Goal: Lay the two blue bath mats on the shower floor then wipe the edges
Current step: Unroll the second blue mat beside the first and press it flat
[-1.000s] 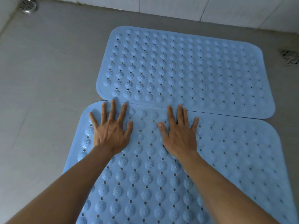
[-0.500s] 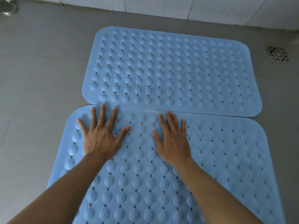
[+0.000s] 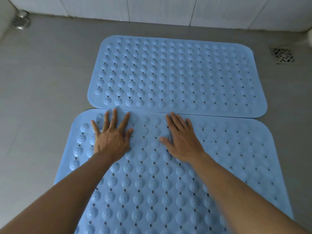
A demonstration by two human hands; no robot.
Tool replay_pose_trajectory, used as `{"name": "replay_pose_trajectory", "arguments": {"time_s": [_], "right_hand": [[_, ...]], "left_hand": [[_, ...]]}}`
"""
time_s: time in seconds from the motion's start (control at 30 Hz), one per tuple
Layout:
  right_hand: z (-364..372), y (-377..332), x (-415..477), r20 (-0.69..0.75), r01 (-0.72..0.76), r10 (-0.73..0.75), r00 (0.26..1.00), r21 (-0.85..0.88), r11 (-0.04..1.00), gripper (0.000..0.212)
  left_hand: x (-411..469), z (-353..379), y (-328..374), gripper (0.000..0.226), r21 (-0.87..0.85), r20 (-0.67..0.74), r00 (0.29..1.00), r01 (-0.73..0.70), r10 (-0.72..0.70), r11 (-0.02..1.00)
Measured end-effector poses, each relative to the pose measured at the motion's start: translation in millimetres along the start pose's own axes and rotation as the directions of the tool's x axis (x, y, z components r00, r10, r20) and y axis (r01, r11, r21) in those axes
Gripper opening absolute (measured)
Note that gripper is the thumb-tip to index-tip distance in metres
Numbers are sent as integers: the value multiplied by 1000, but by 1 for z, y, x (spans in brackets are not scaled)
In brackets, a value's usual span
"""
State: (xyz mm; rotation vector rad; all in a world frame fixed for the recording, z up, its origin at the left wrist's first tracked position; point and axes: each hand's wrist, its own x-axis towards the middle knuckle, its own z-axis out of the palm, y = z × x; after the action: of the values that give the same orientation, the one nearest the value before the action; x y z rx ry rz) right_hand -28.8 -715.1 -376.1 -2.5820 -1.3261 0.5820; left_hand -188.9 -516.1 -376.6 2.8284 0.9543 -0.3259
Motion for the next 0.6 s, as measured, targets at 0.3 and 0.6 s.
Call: {"name": "replay_pose_trajectory", "arguments": {"time_s": [0.3, 0.6], "right_hand": [[-1, 73, -61, -165, -390, 374, 913, -79, 918, 77], [2, 86, -64, -123, -364, 347, 930, -170, 916, 74]], "left_hand": [[-22, 9, 116, 61, -160, -92, 975, -213, 200, 964], [-20, 27, 137, 66, -24, -8, 980, -198, 198, 980]]}}
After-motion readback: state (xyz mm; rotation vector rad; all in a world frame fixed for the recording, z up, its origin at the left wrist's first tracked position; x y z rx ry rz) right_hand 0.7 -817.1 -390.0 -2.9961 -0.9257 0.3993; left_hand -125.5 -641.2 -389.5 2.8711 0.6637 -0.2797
